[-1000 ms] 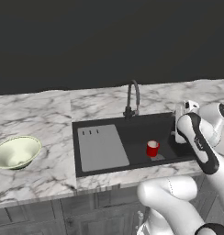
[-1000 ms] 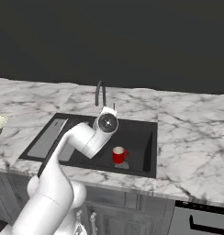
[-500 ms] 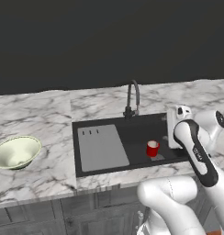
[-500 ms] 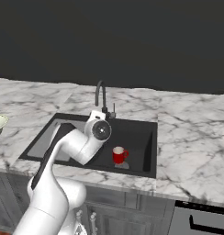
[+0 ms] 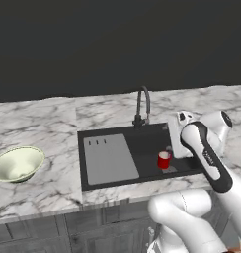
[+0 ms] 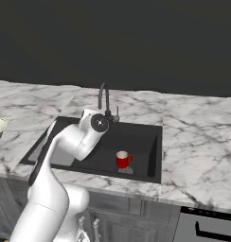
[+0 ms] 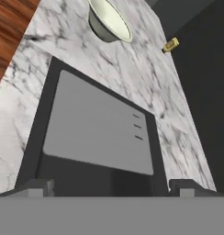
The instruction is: Pick the mug and place it in the sink. Pick the bowl and place it in the open cabinet and then close the cabinet.
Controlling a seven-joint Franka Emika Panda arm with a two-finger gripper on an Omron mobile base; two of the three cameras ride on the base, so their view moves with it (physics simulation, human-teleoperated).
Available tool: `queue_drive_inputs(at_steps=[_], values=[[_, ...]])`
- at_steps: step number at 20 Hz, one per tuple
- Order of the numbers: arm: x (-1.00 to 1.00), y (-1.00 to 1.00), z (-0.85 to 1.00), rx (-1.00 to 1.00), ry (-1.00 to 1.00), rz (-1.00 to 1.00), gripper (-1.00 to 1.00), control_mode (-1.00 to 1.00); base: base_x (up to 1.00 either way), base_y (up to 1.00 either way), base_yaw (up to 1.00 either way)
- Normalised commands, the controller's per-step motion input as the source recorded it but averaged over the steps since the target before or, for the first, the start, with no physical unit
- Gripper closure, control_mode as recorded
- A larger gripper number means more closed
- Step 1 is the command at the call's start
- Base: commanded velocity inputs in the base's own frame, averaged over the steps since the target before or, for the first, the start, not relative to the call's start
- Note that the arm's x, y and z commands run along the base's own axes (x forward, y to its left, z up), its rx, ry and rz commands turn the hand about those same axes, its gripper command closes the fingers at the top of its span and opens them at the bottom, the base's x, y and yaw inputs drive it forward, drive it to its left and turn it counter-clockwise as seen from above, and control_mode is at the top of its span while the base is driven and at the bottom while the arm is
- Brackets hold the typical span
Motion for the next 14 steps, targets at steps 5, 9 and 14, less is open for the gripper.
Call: queue_drive_inputs(at_steps=[5,9,14], values=[[0.0,0.73,0.0,0.02,0.0,0.01,-1.0,-1.0,0.0,0.0,0.0],[0.0,0.62,0.0,0.02,0.01,0.0,-1.0,-1.0,0.0,0.0,0.0],[0.0,0.33,0.21,-0.09,0.12,0.08,-1.0,-1.0,0.0,0.0,0.0]])
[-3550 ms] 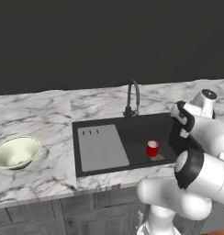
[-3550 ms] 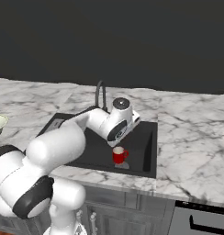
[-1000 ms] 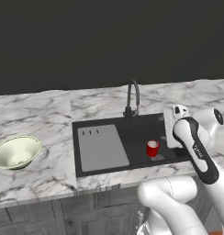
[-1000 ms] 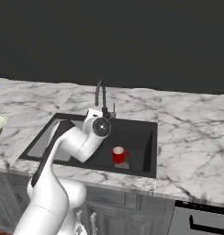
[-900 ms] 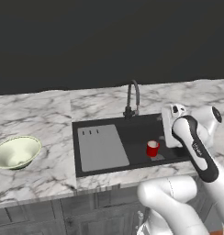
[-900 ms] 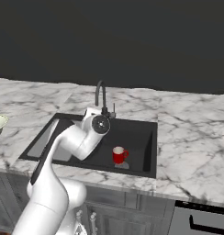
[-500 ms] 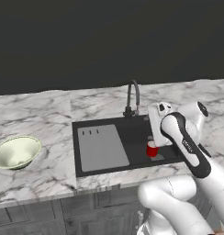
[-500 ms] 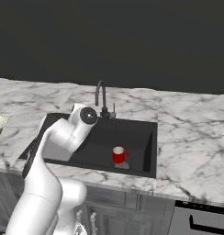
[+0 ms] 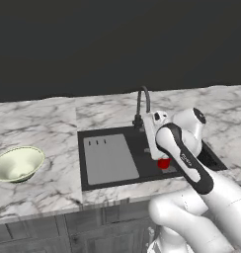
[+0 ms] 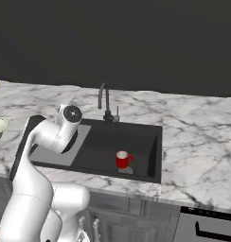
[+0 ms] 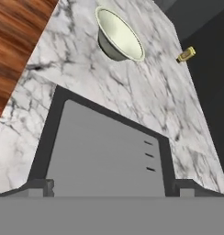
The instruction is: Pick the mug and place it in the sink. Pick the bowl and place it in the open cabinet and then close the cabinet.
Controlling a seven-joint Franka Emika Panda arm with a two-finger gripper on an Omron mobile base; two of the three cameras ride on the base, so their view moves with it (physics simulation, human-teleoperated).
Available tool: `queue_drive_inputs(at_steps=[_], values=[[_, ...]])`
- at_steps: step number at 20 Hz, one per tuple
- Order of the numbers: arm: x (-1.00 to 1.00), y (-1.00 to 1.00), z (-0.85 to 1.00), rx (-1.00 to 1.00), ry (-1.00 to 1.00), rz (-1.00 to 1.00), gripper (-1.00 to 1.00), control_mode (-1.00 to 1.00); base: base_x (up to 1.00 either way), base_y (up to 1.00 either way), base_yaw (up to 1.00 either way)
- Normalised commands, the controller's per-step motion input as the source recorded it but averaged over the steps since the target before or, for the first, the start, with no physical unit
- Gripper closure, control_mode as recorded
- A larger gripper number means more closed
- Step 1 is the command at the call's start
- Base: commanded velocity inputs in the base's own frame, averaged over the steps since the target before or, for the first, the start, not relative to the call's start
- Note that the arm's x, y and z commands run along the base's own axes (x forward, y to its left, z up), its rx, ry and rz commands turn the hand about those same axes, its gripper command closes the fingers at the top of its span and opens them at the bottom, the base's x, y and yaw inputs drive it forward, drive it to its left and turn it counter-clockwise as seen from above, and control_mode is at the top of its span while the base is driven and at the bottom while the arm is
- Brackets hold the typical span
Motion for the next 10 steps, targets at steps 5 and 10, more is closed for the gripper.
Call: queue_drive_inputs(at_steps=[5,10], values=[[0.0,0.34,0.22,-0.17,0.04,0.16,-1.0,-1.0,0.0,0.0,0.0],[0.0,0.28,0.03,-0.1,0.05,0.18,-1.0,-1.0,0.0,0.0,0.0]])
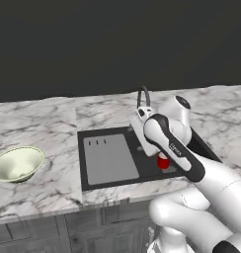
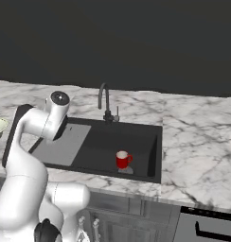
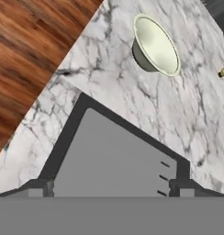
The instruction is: Pick the mug and place it in the sink. Pick the bowl and place it in the open cabinet and then close the cabinet.
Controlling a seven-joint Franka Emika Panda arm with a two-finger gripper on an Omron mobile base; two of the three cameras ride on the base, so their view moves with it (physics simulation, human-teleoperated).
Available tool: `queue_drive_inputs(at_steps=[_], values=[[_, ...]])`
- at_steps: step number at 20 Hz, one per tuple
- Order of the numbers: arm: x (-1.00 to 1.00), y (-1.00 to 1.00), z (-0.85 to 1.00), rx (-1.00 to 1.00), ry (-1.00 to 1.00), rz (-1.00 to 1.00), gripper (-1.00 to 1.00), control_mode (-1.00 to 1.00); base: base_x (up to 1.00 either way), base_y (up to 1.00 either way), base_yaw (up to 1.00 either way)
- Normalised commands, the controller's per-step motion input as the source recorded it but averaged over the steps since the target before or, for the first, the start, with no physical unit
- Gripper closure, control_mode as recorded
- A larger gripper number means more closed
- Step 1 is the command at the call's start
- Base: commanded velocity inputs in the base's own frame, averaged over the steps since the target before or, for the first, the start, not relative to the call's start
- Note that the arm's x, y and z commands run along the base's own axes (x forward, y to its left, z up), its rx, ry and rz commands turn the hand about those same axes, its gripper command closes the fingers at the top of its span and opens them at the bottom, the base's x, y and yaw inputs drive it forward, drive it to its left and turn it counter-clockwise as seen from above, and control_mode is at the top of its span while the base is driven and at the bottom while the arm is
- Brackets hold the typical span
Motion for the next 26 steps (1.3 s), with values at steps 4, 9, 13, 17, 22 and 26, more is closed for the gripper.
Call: queue_drive_inputs(at_steps=[4,9,13,17,22,26], values=[[0.0,0.3,0.0,-0.01,0.03,0.21,-1.0,-1.0,0.0,0.0,0.0],[0.0,0.44,-0.06,0.09,0.02,0.19,-1.0,-1.0,0.0,0.0,0.0],[0.04,0.61,-0.04,0.02,0.0,0.16,-1.0,-1.0,0.0,0.0,0.0],[0.01,0.7,-0.05,-0.03,-0.03,0.11,-1.0,-1.0,0.0,0.0,0.0],[0.0,0.62,0.0,-0.11,0.0,0.09,-1.0,-1.0,0.0,0.0,0.0],[0.0,0.57,0.0,-0.11,0.0,0.12,-1.0,-1.0,0.0,0.0,0.0]])
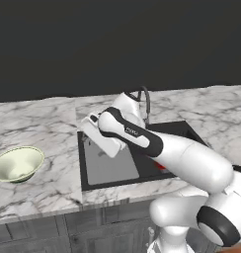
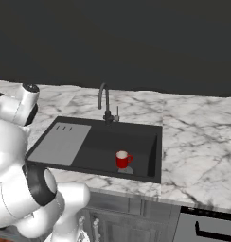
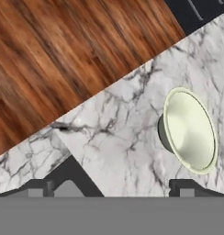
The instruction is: Pick the mug and place it in the sink. Pick the bowl and place it in the open cabinet and then close the cabinet.
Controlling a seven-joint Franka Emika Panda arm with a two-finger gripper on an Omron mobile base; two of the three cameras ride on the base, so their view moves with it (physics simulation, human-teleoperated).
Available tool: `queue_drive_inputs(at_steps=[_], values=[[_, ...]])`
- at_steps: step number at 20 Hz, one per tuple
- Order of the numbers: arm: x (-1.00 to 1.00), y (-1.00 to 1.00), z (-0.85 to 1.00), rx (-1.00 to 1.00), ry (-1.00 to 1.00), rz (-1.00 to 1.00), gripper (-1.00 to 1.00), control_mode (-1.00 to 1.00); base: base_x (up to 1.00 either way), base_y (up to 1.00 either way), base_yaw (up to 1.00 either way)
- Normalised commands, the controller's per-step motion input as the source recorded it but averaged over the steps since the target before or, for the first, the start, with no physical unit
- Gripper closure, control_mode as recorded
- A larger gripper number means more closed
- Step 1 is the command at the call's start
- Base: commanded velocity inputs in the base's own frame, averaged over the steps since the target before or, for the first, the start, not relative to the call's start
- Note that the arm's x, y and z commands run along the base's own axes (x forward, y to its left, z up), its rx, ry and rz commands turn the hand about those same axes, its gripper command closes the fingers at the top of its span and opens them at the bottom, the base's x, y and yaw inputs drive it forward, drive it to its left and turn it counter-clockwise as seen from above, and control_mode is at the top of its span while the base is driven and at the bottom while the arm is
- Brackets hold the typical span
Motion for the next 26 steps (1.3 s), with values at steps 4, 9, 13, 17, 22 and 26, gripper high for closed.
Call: queue_drive_inputs(at_steps=[4,9,13,17,22,26], values=[[0.0,0.53,-0.02,-0.11,0.0,0.12,-1.0,-1.0,0.0,0.0,0.0],[0.0,0.39,-0.08,-0.1,-0.01,0.15,-1.0,-1.0,0.0,0.0,0.0],[0.0,0.45,-0.11,-0.05,-0.09,0.13,-1.0,-1.0,0.0,0.0,0.0],[0.0,0.43,-0.31,0.0,-0.09,0.07,-1.0,-1.0,0.0,0.0,0.0],[0.05,0.27,-0.46,0.03,-0.03,0.02,-1.0,-1.0,0.0,0.0,0.0],[0.17,0.12,-0.15,0.03,-0.04,0.0,-1.0,-1.0,0.0,0.0,0.0]])
